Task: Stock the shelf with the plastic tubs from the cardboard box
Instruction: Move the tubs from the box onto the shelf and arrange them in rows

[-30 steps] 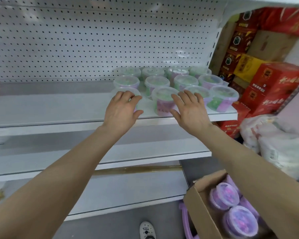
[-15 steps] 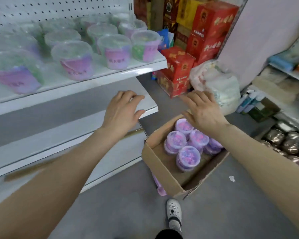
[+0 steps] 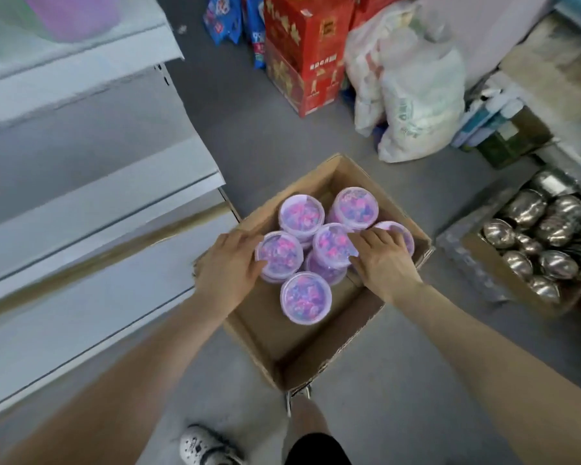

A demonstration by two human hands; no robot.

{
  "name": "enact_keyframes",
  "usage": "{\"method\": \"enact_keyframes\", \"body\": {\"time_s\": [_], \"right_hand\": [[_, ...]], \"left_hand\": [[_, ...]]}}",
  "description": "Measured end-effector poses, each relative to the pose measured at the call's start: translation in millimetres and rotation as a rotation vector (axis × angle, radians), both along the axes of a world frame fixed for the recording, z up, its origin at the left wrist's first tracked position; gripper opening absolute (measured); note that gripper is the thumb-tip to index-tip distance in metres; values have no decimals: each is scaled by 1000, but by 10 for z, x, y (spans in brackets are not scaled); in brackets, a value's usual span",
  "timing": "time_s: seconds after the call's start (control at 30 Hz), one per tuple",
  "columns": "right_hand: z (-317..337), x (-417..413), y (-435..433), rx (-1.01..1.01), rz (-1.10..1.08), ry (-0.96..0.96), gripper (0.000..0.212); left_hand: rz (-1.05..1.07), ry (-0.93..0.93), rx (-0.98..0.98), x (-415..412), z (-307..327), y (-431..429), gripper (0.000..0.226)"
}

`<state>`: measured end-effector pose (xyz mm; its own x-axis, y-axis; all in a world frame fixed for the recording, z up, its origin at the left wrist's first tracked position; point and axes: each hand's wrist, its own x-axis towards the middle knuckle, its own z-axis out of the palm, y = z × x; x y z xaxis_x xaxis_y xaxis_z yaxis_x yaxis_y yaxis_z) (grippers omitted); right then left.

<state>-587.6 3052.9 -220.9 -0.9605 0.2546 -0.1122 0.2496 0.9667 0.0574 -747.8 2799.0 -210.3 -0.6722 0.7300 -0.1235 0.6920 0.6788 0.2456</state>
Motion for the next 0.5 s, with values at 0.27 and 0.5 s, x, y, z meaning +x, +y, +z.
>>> {"method": "enact_keyframes", "body": {"time_s": [0.27,0.5], "right_hand": [[-714,-357,603,-70,-134,-37,42],[-970,-301,319,-117,-51,137,17]], "left_hand": [[193,-233,-61,-14,-828,275,45],[467,-381,-97,-36,-1222,499,36]]}}
